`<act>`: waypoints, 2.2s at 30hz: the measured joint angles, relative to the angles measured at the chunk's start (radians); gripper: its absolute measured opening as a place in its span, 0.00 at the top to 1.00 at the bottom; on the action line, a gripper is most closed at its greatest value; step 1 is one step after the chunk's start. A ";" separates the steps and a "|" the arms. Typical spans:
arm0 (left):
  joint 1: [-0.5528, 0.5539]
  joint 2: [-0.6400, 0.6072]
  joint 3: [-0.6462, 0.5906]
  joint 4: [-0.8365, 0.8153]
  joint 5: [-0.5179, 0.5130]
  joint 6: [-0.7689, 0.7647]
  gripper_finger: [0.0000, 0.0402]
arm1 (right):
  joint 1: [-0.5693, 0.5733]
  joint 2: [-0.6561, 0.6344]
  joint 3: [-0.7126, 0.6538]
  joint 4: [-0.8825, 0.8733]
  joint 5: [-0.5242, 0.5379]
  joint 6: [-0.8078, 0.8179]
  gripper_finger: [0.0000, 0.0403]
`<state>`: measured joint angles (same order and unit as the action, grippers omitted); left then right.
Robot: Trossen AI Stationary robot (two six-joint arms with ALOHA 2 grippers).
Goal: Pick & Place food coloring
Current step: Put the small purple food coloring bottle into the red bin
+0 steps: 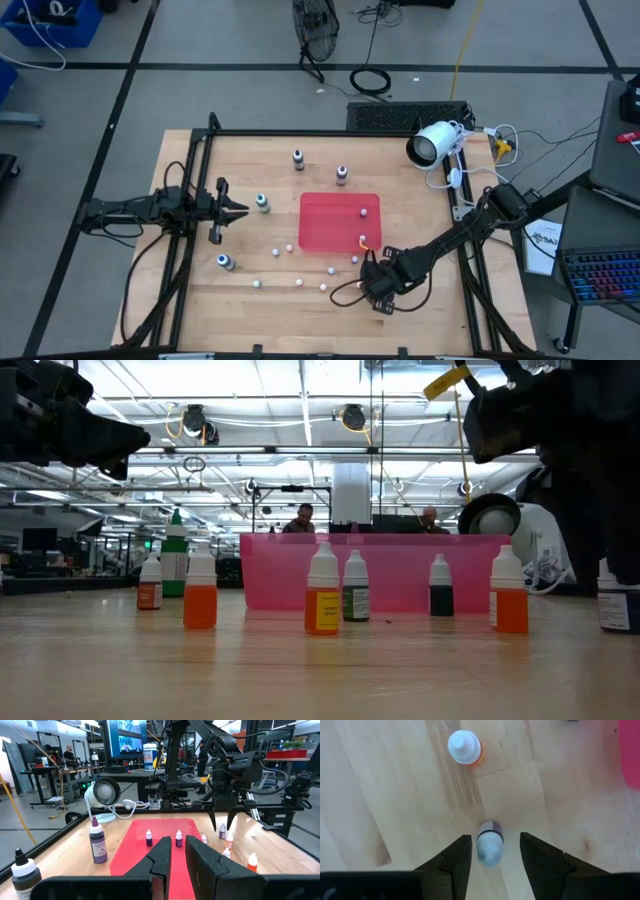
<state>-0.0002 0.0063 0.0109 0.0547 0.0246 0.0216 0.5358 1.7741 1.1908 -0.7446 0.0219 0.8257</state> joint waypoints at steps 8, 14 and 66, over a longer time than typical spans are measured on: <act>0.000 0.000 0.000 0.000 0.000 0.000 0.85 | 0.001 0.001 -0.024 0.053 0.001 0.001 0.62; 0.000 0.000 0.000 0.000 0.000 0.000 0.85 | 0.001 0.001 -0.034 0.060 0.000 0.010 0.62; 0.000 0.000 0.000 0.000 0.000 0.000 0.85 | -0.520 -0.001 0.615 -0.281 0.037 -0.747 0.87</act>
<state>0.0001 0.0063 0.0105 0.0545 0.0249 0.0216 0.0154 1.7735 1.8062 -1.0251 0.0585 0.0786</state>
